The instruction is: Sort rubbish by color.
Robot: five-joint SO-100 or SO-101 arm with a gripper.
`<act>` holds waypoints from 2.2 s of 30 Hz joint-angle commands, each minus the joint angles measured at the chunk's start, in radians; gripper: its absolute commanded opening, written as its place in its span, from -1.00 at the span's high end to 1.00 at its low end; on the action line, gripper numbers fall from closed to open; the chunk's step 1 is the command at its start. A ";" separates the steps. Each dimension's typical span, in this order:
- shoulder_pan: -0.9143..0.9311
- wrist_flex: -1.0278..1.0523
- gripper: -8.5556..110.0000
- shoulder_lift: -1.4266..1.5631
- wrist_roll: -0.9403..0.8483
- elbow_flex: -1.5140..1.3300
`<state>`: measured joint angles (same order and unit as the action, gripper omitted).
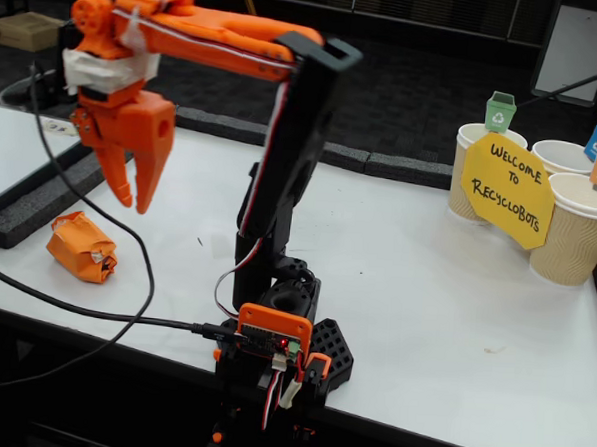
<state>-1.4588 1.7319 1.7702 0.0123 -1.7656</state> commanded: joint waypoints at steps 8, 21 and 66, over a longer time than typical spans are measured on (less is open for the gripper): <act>0.061 -0.124 0.85 -0.069 0.075 0.255; -0.072 -0.239 0.85 -0.086 0.354 0.201; -0.104 -0.601 0.41 -0.094 1.362 -0.103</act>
<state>-1.6061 1.2164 1.6567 1.3545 -1.8500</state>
